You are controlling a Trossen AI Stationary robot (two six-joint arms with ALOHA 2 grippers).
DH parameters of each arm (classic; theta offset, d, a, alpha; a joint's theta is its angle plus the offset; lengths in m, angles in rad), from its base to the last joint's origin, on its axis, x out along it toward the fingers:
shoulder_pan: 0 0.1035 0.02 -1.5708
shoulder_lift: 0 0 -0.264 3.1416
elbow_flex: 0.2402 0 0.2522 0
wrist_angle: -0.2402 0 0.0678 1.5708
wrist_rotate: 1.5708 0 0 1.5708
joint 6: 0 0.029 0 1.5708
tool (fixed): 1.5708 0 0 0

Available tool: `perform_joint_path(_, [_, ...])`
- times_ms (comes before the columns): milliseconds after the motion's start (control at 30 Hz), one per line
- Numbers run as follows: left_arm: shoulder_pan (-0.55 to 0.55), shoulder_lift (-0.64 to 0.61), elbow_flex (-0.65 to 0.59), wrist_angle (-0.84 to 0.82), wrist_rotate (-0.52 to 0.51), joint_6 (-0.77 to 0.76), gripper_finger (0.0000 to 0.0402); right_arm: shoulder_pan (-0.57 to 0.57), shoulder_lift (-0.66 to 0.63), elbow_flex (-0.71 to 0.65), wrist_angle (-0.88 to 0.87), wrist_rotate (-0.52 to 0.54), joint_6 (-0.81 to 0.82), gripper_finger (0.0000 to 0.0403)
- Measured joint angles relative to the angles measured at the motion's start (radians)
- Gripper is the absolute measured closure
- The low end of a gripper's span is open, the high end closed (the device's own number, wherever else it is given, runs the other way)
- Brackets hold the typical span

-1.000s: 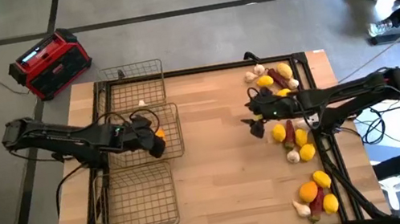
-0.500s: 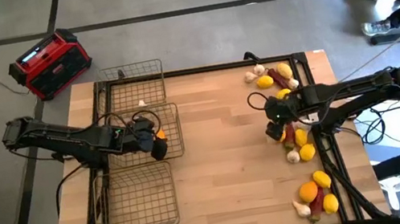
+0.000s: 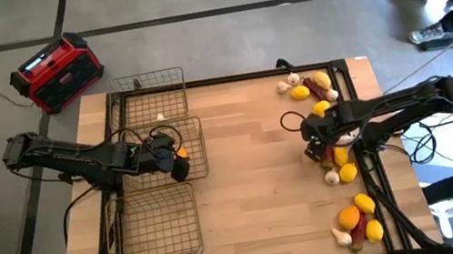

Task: Sort produce into baskets
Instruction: Put the lemon in the middle wire basket

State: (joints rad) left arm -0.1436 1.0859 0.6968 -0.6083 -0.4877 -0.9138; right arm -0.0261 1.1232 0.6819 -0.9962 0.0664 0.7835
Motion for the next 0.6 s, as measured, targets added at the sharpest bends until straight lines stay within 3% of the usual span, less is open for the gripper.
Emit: perform_joint_path(600, [0.0,0.0,0.0,0.002,0.0,-0.005,0.0082,0.0,0.122,-0.077,0.116,-0.131,-0.044,0.0111])
